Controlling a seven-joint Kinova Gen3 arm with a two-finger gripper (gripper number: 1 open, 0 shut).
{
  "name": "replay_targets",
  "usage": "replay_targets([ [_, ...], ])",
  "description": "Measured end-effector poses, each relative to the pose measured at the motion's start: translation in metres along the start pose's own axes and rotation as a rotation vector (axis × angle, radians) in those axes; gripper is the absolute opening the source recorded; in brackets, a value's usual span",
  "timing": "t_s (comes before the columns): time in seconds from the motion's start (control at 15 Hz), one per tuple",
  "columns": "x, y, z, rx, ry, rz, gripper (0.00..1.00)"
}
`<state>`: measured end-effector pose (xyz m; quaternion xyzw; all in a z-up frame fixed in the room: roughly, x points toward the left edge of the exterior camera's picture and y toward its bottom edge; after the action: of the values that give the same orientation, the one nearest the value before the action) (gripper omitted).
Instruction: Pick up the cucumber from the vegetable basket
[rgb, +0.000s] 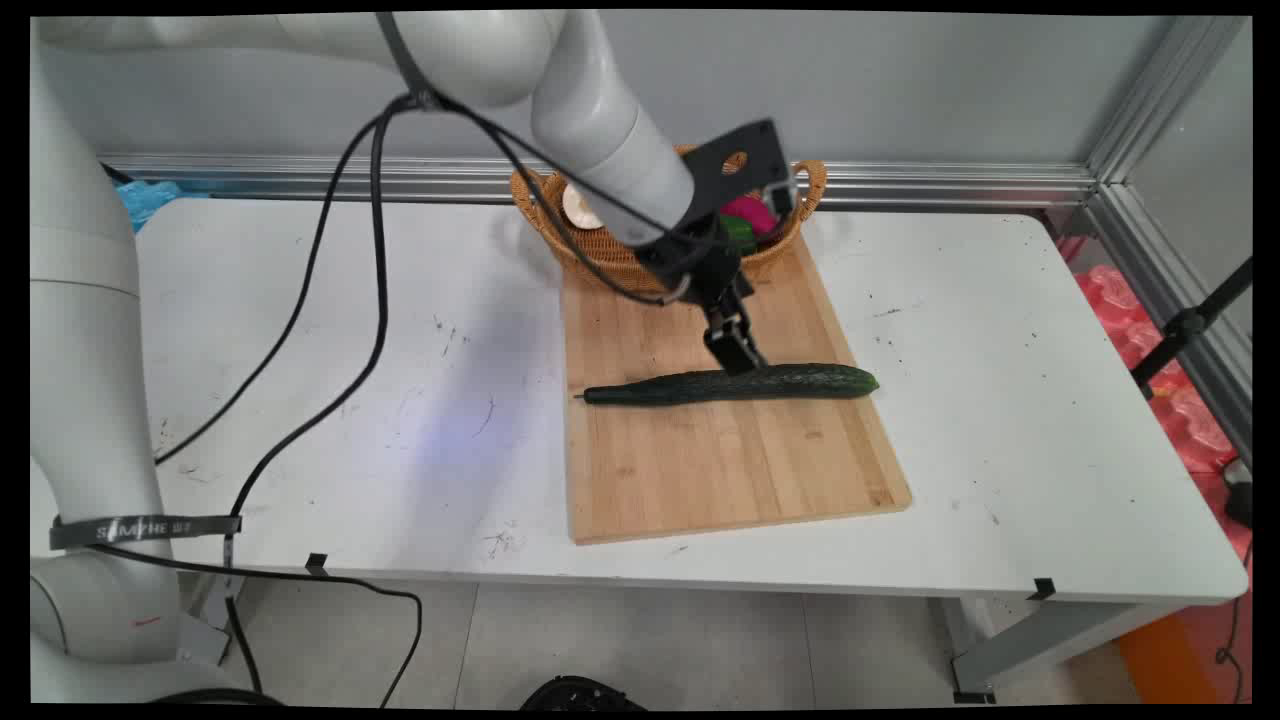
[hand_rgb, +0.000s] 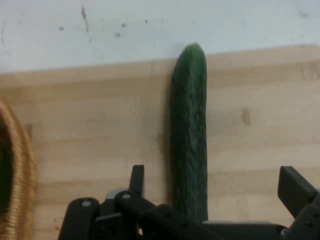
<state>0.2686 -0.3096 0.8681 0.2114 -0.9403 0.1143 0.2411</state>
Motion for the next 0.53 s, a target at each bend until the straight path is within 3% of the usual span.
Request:
replay_targets([
  [0.53,-0.031,0.002,0.037,-0.017,-0.032,-0.008,1.0],
])
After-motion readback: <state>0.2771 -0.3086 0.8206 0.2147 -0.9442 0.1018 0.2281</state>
